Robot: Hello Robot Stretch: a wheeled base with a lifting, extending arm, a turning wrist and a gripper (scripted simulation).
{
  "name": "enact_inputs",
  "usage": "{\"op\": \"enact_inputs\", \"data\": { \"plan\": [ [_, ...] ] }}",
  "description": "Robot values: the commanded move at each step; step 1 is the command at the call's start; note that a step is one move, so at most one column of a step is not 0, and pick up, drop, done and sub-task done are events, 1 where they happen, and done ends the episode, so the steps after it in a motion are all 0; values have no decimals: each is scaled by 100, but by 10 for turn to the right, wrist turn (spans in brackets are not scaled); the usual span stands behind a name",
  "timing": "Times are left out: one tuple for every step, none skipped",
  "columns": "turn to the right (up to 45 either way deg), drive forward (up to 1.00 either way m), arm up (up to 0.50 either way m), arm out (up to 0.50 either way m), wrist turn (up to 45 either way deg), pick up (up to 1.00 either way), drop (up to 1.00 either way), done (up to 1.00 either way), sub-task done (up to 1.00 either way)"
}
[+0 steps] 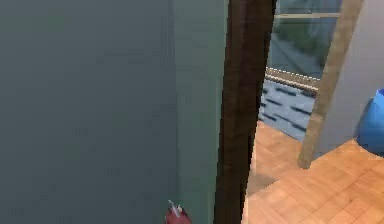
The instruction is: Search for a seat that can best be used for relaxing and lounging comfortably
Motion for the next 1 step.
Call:
{"op": "enact_inputs", "data": {
  "plan": [
    [450,0,0,0,0,0,0,0,0]
  ]
}}
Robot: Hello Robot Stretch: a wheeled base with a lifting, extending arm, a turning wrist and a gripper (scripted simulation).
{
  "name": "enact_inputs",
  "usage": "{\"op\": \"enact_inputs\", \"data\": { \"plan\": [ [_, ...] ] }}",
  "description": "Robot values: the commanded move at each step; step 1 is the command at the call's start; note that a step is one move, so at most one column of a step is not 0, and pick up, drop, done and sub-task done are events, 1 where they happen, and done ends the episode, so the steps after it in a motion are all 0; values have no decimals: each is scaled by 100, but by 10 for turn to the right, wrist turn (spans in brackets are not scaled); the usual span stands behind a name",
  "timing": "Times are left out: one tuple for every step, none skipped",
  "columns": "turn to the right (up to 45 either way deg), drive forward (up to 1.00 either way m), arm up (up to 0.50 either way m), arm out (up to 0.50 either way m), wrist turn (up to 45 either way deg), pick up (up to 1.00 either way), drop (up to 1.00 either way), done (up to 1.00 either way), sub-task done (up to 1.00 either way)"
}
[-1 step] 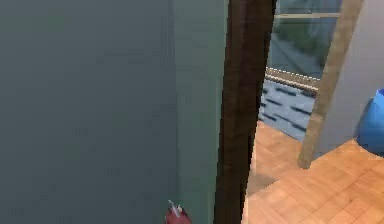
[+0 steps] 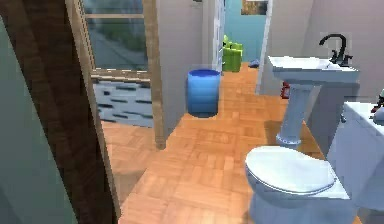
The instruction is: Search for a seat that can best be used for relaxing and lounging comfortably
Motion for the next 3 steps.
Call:
{"op": "enact_inputs", "data": {
  "plan": [
    [30,0,0,0,0,0,0,0,0],
    [0,75,0,0,0,0,0,0,0],
    [-150,0,0,0,0,0,0,0,0]
  ]
}}
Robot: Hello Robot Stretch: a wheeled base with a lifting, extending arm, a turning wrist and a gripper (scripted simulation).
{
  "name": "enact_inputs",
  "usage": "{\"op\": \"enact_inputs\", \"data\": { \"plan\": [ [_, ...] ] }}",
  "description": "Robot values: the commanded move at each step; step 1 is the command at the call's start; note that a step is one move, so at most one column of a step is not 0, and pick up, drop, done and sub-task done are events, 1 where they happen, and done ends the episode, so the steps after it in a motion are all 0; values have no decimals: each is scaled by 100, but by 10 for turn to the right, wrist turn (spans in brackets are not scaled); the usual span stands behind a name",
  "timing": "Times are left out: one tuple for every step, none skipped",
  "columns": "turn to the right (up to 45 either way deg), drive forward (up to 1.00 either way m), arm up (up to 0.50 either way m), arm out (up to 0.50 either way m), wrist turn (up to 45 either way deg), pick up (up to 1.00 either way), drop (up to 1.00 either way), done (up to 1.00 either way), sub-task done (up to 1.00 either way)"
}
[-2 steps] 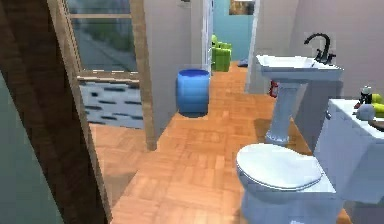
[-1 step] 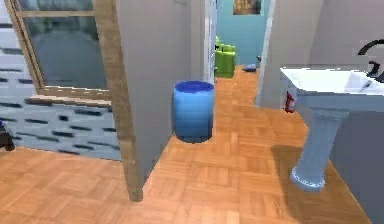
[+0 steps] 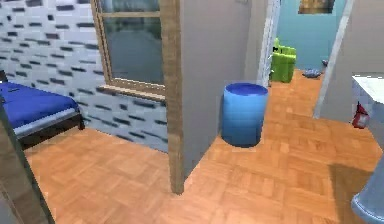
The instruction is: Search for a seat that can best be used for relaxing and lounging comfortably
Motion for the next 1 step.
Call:
{"op": "enact_inputs", "data": {
  "plan": [
    [0,30,0,0,0,0,0,0,0]
  ]
}}
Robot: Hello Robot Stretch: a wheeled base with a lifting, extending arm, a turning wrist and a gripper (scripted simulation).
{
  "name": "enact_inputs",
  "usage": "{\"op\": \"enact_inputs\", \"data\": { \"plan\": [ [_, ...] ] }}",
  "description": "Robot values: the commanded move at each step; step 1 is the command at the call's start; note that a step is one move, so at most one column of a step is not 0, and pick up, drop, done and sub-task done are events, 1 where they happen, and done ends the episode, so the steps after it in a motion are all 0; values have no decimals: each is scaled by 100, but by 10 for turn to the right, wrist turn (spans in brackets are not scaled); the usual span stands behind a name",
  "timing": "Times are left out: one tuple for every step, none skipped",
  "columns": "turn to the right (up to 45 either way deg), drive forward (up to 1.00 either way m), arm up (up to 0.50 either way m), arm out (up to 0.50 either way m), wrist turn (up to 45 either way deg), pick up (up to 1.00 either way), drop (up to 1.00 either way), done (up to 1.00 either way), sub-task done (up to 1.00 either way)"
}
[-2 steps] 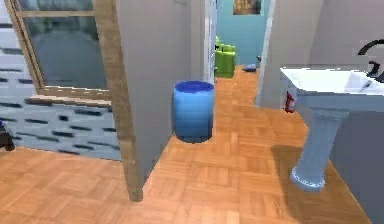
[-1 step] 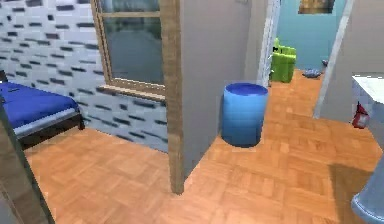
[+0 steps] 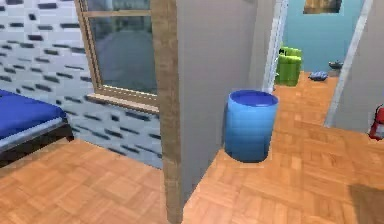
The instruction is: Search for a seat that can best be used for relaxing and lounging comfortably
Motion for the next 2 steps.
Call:
{"op": "enact_inputs", "data": {
  "plan": [
    [240,0,0,0,0,0,0,0,0],
    [0,45,0,0,0,0,0,0,0]
  ]
}}
